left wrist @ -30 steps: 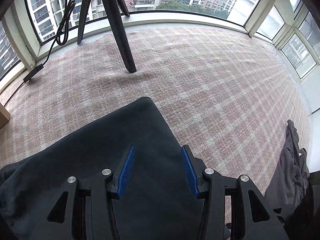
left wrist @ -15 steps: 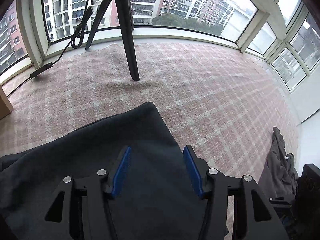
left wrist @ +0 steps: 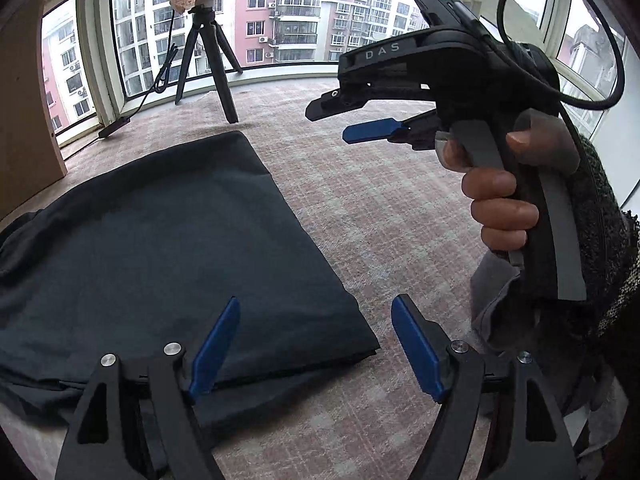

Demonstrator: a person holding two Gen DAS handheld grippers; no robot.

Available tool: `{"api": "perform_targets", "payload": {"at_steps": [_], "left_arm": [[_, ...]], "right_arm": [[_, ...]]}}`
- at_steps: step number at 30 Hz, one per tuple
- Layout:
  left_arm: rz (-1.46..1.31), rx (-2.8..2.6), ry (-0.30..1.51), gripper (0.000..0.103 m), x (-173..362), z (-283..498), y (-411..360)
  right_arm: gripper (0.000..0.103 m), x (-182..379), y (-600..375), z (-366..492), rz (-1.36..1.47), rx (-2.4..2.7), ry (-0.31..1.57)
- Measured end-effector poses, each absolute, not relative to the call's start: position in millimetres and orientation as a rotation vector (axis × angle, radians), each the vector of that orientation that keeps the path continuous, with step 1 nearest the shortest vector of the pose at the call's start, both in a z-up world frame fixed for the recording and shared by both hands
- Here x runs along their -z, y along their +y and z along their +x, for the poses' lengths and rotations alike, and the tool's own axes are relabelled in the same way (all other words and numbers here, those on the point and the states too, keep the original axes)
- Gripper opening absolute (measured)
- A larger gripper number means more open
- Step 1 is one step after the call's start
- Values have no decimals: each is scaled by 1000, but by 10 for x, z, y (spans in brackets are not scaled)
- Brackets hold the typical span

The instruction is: Fold clothes

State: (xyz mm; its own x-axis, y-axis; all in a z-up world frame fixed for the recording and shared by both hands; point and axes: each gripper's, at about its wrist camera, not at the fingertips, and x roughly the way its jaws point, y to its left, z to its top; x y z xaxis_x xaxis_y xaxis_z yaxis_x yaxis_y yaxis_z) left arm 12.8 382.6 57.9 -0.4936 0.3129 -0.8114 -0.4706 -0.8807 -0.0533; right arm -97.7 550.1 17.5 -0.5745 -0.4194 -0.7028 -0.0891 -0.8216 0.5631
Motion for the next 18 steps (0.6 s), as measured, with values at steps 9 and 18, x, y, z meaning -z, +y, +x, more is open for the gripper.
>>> {"api": "perform_targets", "payload": {"at_steps": [9, 18], "left_arm": [[-1346, -2342, 346, 75, -273, -37, 3922], [-1325, -2333, 327, 33, -321, -157, 3989]], "right_arm": [[46, 6, 4947, -1557, 1457, 2511, -411], [50, 137, 4784, -1819, 1478, 2459, -426]]}}
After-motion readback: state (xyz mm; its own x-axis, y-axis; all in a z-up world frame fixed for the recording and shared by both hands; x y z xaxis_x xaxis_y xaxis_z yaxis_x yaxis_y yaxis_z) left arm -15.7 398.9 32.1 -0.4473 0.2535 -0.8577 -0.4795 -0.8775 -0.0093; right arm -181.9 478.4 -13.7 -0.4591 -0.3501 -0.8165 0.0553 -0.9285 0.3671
